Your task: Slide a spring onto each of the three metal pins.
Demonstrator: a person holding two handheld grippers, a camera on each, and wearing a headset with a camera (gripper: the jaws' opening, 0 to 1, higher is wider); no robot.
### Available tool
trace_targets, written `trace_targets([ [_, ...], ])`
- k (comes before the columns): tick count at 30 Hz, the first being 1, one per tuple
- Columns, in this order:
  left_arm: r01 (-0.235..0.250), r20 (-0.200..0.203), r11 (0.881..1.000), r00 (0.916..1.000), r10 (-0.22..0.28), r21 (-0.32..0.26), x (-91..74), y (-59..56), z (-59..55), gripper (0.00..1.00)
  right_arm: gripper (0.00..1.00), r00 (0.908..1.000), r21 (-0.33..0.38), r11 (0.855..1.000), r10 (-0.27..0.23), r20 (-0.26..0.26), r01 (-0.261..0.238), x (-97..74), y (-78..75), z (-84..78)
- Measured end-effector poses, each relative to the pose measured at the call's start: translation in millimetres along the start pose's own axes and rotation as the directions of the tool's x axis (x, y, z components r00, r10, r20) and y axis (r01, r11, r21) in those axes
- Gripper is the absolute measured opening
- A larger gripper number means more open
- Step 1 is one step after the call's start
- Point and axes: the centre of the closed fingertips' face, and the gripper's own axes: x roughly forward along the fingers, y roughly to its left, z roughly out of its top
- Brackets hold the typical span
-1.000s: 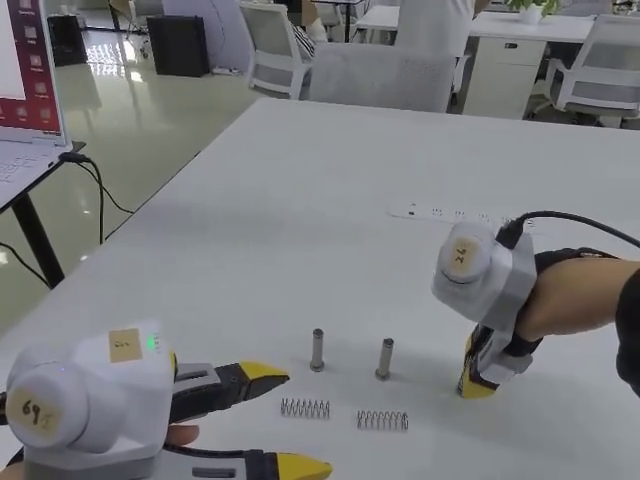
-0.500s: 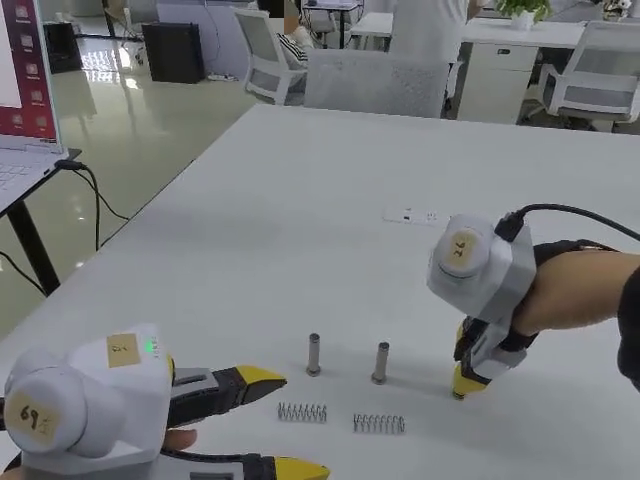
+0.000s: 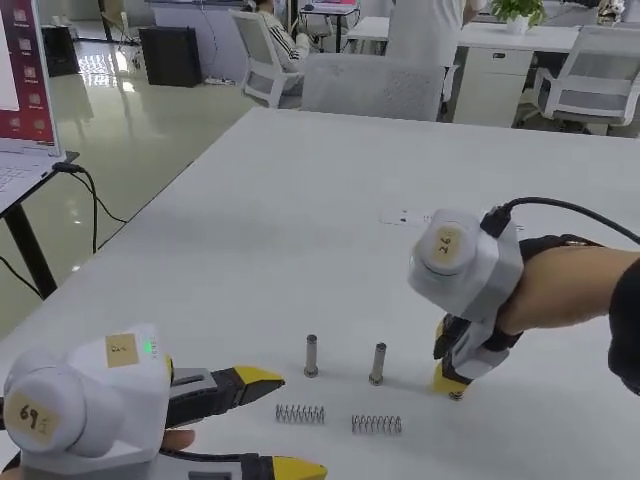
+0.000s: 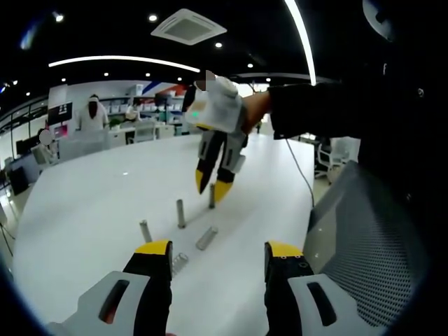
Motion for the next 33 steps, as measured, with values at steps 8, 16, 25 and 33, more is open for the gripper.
trace_targets([
  [8, -0.001, -0.001, 1.0, 1.0, 0.001, 0.002, -0.9, 0.0, -0.4, 0.47, 0.19, 0.9995, -0.036, 0.999, 0.032, 0.005, -0.032, 7.6, 17.7, 12.0],
  [16, 0.0, -0.001, 1.0, 1.0, 0.0, 0.002, -1.3, 0.1, -0.9, 0.47, 0.18, 0.9983, -0.072, 0.996, 0.058, -0.007, -0.058, 19.7, 32.5, 19.3],
  [25, -0.001, -0.004, 1.0, 1.0, 0.001, -0.001, -1.2, 0.9, -1.7, 0.46, 0.14, 0.9972, -0.082, 0.994, 0.074, -0.013, -0.075, 32.8, 38.5, 21.4],
  [33, 0.0, -0.008, 1.0, 1.0, 0.0, -0.002, -0.2, 0.2, -2.2, 0.46, 0.1, 0.9966, -0.089, 0.993, 0.081, -0.016, -0.082, 41.8, 40.3, 23.0],
])
